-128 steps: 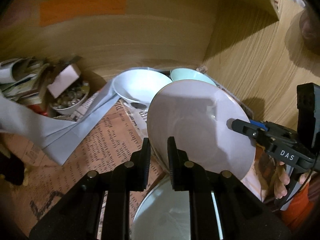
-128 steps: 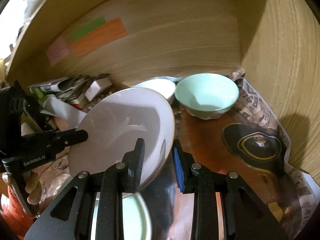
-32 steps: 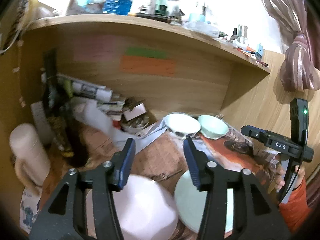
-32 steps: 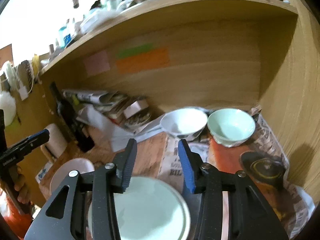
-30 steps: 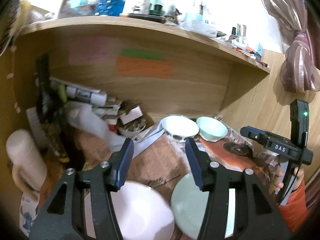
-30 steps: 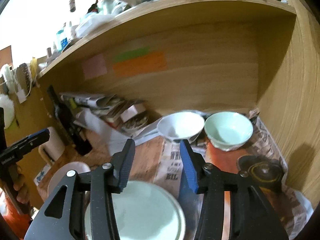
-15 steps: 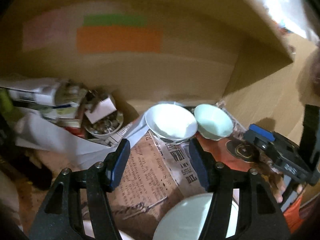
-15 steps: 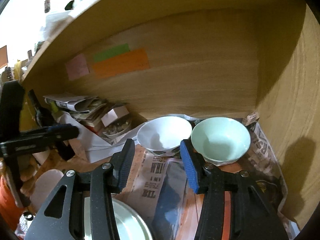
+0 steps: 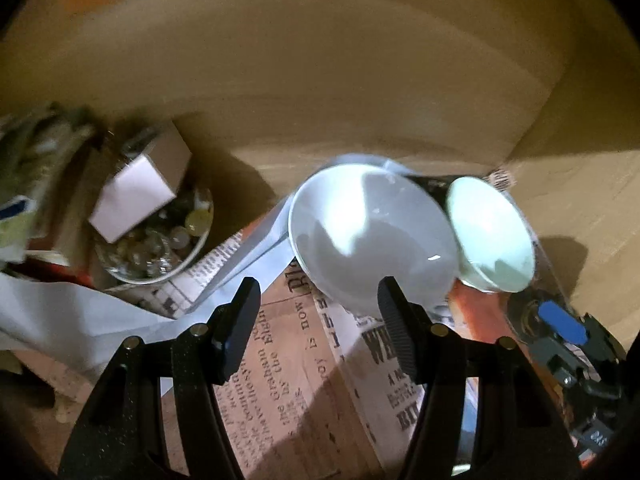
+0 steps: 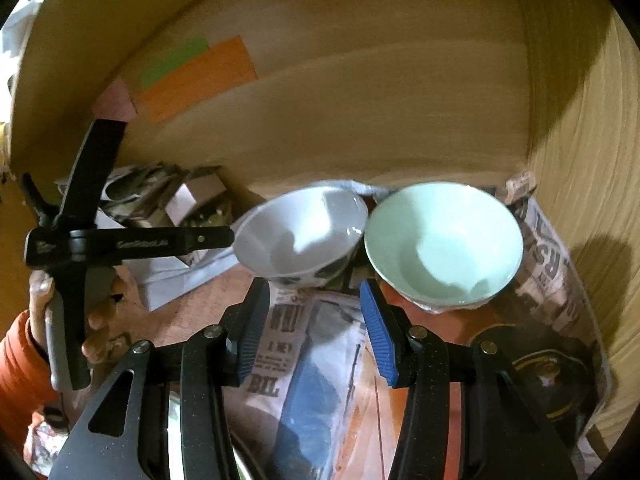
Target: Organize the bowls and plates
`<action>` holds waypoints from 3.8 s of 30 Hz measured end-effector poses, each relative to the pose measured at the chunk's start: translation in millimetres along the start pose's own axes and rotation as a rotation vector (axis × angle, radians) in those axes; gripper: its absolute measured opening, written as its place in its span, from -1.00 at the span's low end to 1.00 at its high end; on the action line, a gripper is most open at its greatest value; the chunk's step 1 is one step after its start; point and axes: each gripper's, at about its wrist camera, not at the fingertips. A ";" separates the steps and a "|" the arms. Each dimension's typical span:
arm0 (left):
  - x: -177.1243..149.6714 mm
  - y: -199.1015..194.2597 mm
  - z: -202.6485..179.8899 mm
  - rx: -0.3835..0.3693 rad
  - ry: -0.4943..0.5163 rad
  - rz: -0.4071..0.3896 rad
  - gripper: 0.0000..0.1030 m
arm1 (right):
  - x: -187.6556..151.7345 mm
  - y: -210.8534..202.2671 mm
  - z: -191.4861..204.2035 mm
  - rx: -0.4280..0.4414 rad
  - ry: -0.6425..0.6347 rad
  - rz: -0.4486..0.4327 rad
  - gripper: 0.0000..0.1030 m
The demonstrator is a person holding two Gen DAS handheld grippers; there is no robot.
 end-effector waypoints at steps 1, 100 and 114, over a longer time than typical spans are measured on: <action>1.1 4.1 -0.7 0.005 0.001 0.007 0.18 | -0.8 2.4 -2.0 -0.002 0.008 0.007 -0.15; -200.3 -199.6 126.0 -0.020 -0.044 -0.310 -0.57 | -50.5 -2.4 174.5 0.191 -0.204 0.069 -0.67; -253.8 -197.0 157.6 0.086 -0.106 -0.262 -0.57 | -80.5 32.8 204.7 0.268 -0.257 0.212 -0.67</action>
Point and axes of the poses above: each gripper's, at about its wrist camera, not at the fingertips, and y roughly the way its jaws point, z to its left, x to its top, and after that the axes turned 10 degrees about x, right-handed
